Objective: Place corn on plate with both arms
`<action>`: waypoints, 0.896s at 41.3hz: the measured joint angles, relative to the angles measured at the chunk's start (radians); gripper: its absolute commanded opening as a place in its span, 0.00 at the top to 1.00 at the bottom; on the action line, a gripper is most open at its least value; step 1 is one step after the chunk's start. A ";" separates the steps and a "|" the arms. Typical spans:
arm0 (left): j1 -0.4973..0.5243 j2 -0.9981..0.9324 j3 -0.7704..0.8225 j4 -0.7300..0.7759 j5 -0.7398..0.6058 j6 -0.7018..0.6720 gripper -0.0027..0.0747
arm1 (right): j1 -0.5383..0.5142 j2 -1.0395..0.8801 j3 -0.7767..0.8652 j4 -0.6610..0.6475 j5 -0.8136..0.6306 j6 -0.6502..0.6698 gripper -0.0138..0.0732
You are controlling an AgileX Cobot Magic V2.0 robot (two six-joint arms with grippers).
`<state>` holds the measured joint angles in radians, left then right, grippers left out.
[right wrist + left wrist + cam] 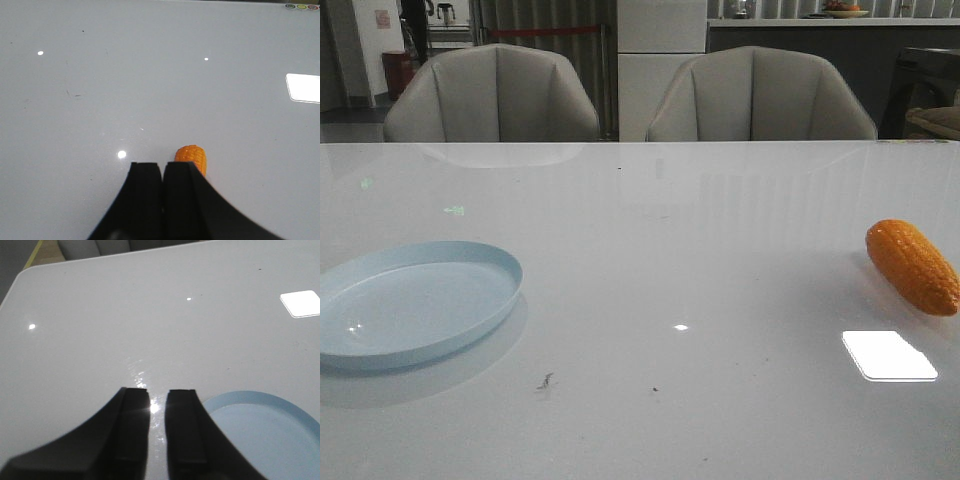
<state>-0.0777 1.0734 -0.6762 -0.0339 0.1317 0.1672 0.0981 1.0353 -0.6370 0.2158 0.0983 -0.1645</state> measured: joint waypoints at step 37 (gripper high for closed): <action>0.011 0.306 -0.265 -0.161 0.472 -0.001 0.31 | 0.000 0.000 -0.004 0.052 0.168 0.000 0.37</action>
<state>-0.0666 1.3796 -0.9412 -0.1947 0.6036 0.1663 0.0981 1.0353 -0.6406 0.2678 0.2661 -0.1645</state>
